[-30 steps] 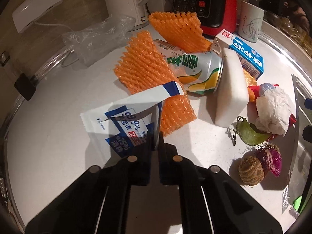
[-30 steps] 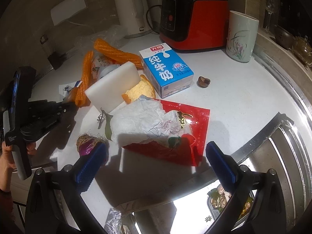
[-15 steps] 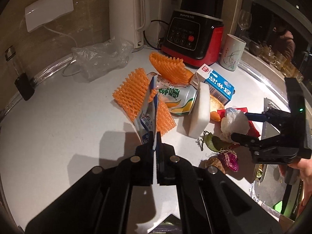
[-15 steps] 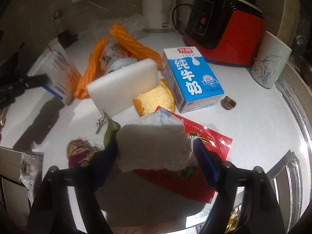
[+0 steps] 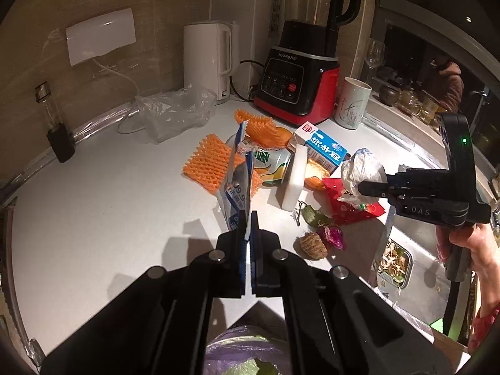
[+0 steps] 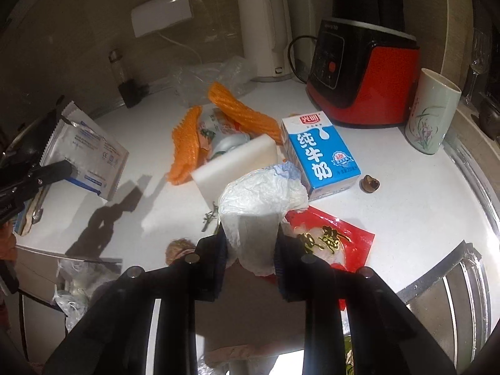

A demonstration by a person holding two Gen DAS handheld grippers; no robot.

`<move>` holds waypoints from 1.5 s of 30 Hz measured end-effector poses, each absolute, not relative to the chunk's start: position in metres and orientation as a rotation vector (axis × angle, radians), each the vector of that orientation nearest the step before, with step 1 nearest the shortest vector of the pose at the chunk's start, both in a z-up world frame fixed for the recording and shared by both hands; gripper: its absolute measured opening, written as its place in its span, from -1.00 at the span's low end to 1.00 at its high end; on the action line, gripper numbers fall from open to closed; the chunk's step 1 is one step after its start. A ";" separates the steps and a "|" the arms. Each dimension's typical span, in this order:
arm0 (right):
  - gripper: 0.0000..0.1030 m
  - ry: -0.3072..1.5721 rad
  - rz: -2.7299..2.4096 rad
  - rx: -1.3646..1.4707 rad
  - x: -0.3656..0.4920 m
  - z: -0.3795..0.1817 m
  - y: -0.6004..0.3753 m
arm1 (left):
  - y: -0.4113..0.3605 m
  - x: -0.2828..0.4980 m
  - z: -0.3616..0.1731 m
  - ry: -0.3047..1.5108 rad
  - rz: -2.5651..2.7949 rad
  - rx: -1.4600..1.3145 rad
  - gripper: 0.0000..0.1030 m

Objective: Collect trash
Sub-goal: 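Carry the packet and tissue over the purple-lined bin with both tools, then open both tools to drop the packet and tissue into the bin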

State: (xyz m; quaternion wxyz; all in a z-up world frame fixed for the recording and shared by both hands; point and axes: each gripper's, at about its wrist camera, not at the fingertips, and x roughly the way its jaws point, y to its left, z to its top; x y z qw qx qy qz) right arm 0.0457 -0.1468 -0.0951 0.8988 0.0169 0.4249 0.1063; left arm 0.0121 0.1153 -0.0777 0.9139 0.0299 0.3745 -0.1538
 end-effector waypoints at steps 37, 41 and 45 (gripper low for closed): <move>-0.48 1.077 0.585 -0.019 -0.119 -0.114 0.008 | 0.168 -0.145 -0.300 1.274 -0.197 -0.041 0.10; -0.47 1.084 0.587 -0.022 -0.116 -0.122 0.011 | 0.176 -0.151 -0.256 1.193 -0.202 -0.024 0.12; -0.45 1.094 0.590 -0.022 -0.113 -0.137 0.019 | 0.186 -0.162 -0.194 1.059 -0.186 0.009 0.57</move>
